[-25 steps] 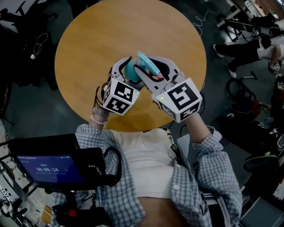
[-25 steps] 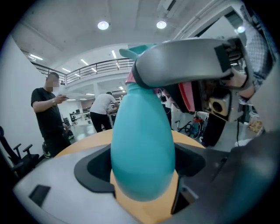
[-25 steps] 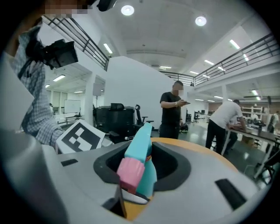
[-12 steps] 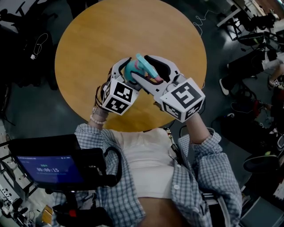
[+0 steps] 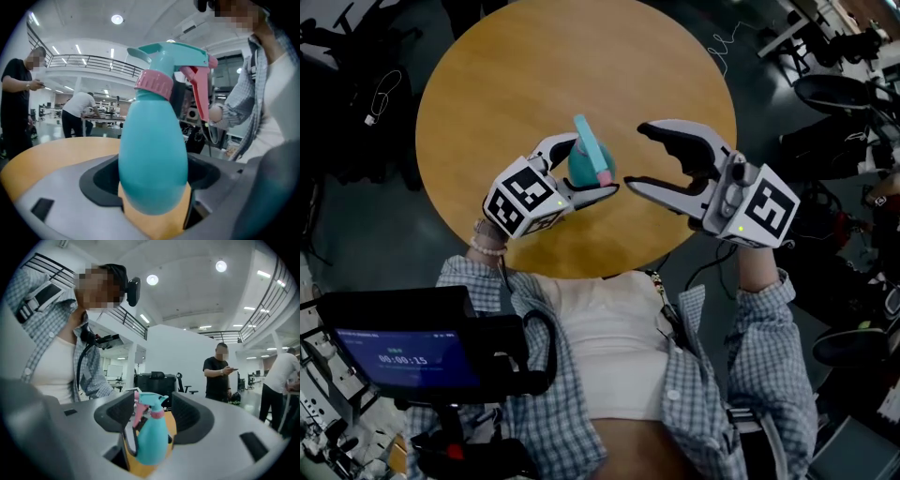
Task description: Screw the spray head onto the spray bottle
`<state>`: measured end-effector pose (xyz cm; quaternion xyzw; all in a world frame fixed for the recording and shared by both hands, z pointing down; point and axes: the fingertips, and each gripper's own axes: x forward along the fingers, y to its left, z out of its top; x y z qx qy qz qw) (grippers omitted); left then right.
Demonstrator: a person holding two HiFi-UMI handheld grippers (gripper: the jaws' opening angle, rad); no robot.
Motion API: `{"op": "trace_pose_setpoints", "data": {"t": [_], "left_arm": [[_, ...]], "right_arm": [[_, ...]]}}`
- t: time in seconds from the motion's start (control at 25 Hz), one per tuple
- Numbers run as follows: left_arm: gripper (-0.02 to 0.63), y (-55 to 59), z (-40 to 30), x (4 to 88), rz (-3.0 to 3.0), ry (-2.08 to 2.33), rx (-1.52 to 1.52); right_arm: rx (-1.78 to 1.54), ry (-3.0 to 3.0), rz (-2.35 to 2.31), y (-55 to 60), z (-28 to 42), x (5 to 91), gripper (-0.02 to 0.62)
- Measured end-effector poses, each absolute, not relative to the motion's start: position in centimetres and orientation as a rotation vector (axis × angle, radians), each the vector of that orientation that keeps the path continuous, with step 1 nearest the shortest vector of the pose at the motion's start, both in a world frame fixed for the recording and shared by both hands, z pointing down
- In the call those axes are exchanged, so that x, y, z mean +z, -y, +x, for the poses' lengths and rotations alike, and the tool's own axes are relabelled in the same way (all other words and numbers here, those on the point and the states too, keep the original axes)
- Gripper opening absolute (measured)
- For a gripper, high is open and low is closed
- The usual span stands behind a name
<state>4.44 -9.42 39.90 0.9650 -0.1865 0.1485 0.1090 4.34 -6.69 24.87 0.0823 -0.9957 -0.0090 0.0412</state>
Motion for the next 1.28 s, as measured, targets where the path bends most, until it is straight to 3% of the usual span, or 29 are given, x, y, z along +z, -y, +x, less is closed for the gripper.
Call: {"op": "trace_pose_setpoints", "data": {"t": [0.16, 0.36, 0.8, 0.84, 1.28], "left_arm": [[0.413, 6.7, 5.6, 37.9, 2.836, 0.281, 0.324], [0.414, 4.7, 6.8, 36.8, 2.829, 0.103, 0.285], [0.414, 3.2, 7.6, 37.2, 2.835, -0.002, 0.358], [0.414, 3.2, 7.7, 37.2, 2.836, 0.002, 0.362], [0.413, 7.2, 6.4, 38.6, 2.838, 0.42, 0.389]], "right_arm": [[-0.134, 2.913, 0.06, 7.3, 4.3, 26.7, 0.239], [-0.133, 2.859, -0.176, 6.5, 2.3, 26.9, 0.168], [-0.025, 2.788, -0.459, 4.7, 0.3, 27.8, 0.16], [-0.027, 2.797, -0.461, 4.7, 0.2, 27.8, 0.126], [0.116, 2.981, 0.106, 8.3, 0.7, 28.4, 0.124]]}}
